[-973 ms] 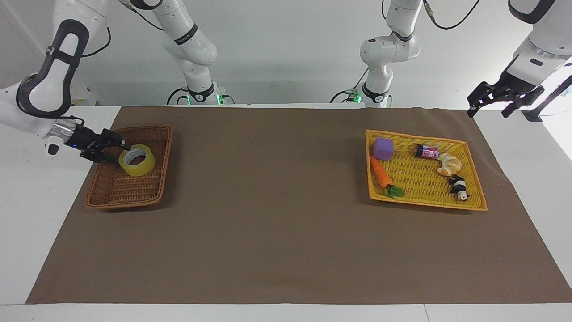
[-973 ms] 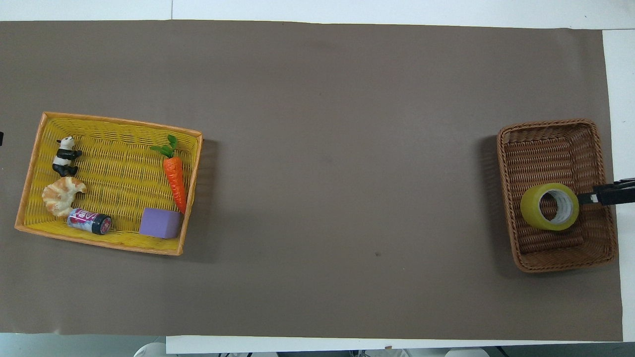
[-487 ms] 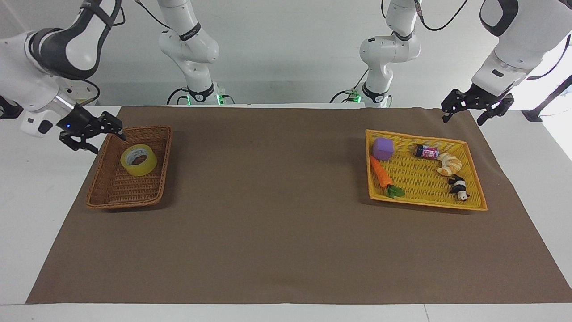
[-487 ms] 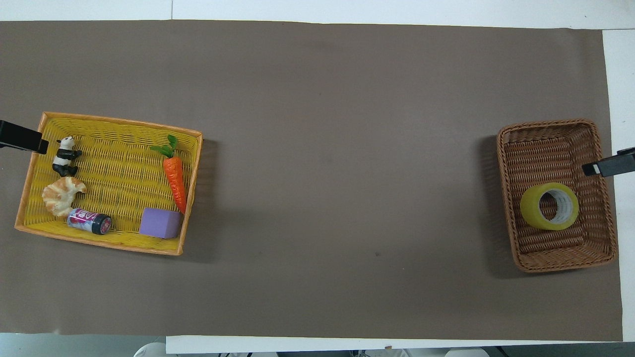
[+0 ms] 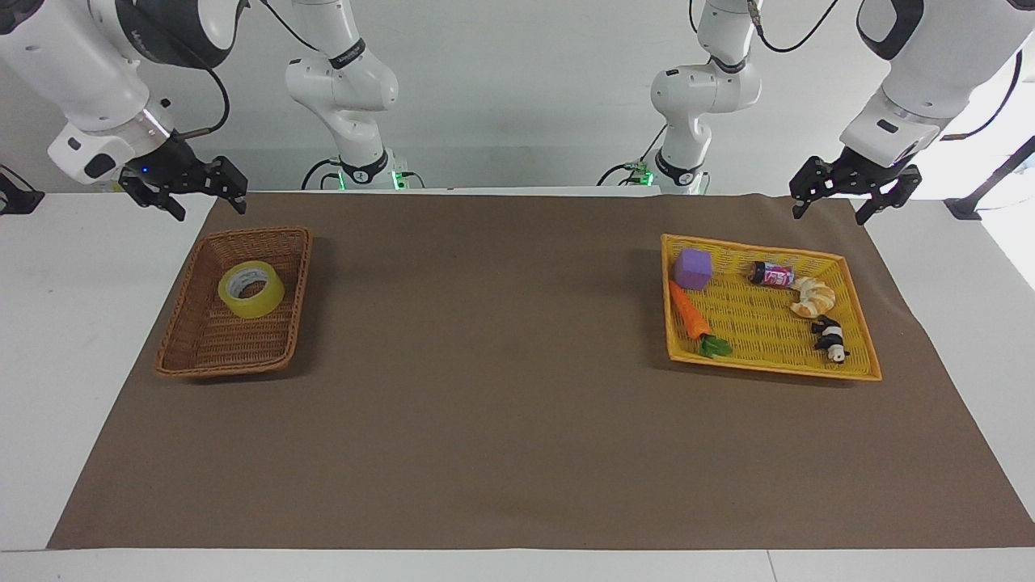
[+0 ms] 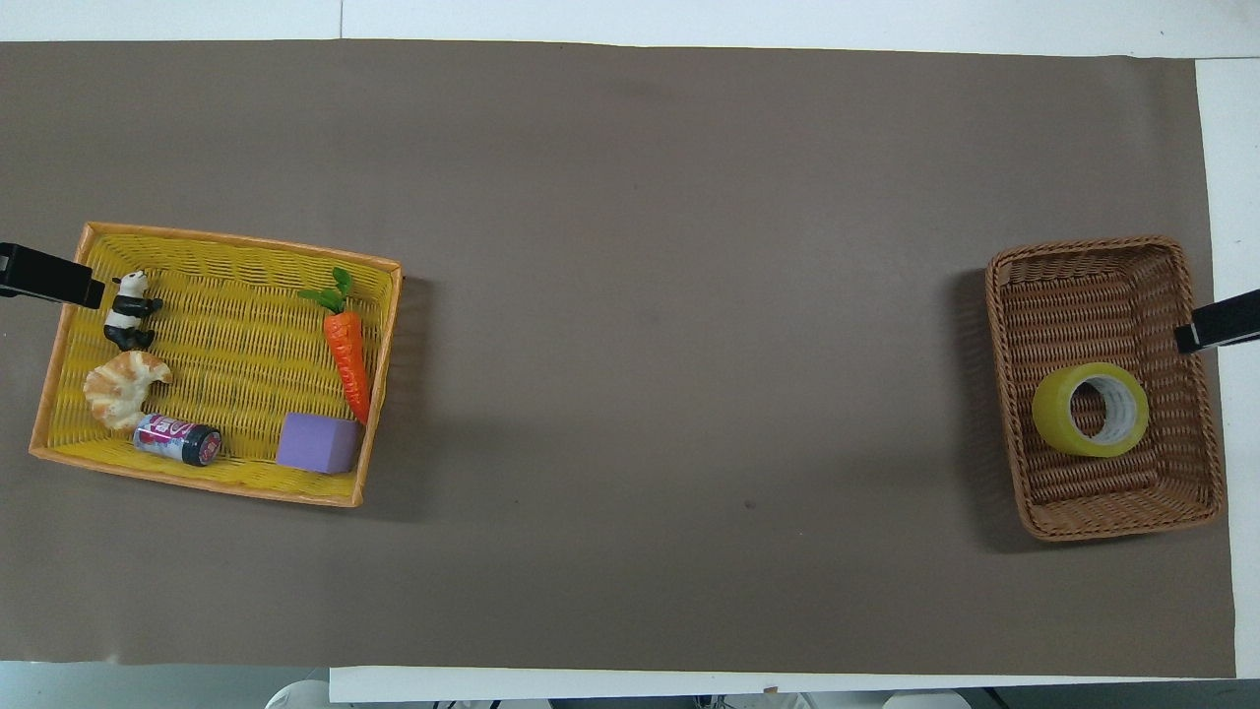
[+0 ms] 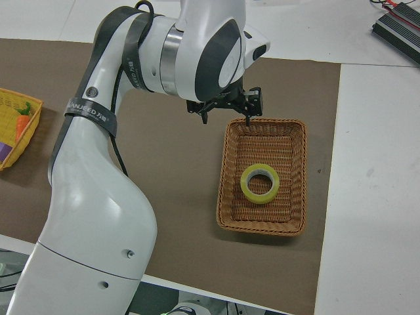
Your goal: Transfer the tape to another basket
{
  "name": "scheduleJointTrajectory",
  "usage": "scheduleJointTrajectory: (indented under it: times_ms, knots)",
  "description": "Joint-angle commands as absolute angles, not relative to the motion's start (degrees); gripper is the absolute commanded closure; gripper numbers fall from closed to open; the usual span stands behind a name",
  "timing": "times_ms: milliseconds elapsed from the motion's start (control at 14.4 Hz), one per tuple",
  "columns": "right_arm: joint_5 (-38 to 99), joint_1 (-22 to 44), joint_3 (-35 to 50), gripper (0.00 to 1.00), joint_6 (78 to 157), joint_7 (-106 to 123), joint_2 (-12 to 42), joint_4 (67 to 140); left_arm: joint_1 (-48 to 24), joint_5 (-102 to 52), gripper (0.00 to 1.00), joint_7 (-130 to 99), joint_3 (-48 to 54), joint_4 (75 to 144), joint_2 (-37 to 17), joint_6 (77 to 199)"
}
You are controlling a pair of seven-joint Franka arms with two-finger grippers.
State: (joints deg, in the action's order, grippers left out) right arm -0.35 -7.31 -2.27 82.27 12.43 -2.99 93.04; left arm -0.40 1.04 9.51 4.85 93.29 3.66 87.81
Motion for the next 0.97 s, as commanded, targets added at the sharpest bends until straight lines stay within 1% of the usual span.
scheduleJointTrajectory:
  times_ms: [0, 139, 348, 487, 695, 765, 904]
  knots:
    - [-1.85, -7.03, -1.68, 0.00, 75.44, 10.64, 2.71, 83.26, 0.09, 1.67, 0.00, 9.93, 4.31, 95.27, 5.27, 88.33]
    - [-2.11, -6.94, -1.41, 0.00, 74.70, 10.28, 3.60, 82.09, 0.09, 1.67, 0.00, 9.93, 4.31, 95.27, 5.27, 88.15]
    - [-1.94, -3.79, -3.59, 0.00, 74.27, 9.67, 3.69, 82.00, 0.00, 1.67, 0.00, 9.93, 4.39, 95.27, 5.27, 88.15]
    - [-1.76, -2.55, -5.70, 0.00, 74.53, 9.49, 2.91, 82.26, 0.09, 1.67, 0.00, 9.93, 4.31, 95.27, 5.36, 88.15]
    - [-1.76, 1.57, -9.22, 0.00, 75.14, 9.32, -0.34, 85.42, 0.09, 1.67, 0.00, 9.93, 4.39, 95.27, 5.36, 88.15]
    - [-1.84, 1.67, -9.32, 0.00, 76.63, 9.06, -0.18, 85.52, 0.00, 1.67, 0.00, 9.93, 4.39, 95.27, 5.27, 88.15]
    - [-2.20, 1.67, -9.40, 0.00, 77.17, 7.91, -0.18, 85.52, 0.09, 1.67, 0.00, 9.93, 4.39, 95.27, 5.27, 88.15]
